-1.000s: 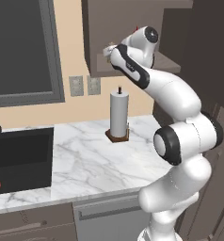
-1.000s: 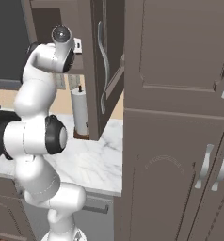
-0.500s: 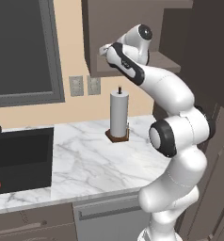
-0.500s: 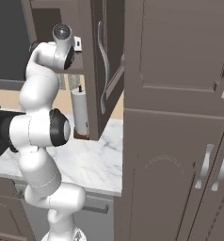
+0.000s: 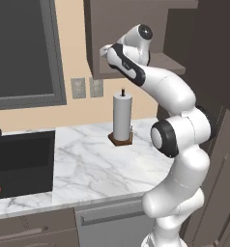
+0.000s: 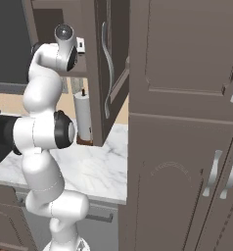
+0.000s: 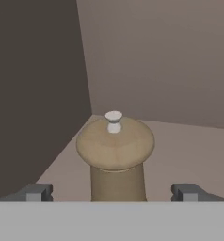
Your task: Take 2 condiments from the cabinet and move them on the counter near the stove.Make sure the condiments are lined up with each other, next to each other.
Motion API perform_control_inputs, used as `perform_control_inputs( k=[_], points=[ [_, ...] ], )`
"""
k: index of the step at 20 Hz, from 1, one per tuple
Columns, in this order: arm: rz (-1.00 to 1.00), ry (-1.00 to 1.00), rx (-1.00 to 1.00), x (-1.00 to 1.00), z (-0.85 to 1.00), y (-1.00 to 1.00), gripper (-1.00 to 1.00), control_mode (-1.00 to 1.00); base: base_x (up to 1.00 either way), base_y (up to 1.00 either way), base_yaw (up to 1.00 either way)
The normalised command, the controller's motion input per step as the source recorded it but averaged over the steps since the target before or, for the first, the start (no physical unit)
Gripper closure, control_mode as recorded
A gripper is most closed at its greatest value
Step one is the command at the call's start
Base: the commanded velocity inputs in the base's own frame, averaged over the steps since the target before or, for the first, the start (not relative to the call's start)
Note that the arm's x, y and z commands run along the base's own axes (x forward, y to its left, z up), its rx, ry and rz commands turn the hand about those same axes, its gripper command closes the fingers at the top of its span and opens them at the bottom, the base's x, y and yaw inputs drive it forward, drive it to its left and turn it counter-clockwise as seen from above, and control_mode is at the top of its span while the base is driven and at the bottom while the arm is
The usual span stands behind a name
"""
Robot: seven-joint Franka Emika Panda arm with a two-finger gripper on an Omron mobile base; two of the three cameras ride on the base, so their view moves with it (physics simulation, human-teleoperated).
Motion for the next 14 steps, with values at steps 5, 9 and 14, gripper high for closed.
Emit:
perform_control_inputs(
  k=[5,9,14],
  points=[
    [0.0,0.0,0.0,0.0,0.0,0.0,-1.0,-1.0,0.0,0.0,0.0],
    [0.0,0.0,0.0,0.0,0.0,0.0,-1.0,-1.0,0.0,0.0,0.0],
    [0.0,0.0,0.0,0.0,0.0,0.0,1.0,-1.0,0.0,0.0,0.0]
  ],
)
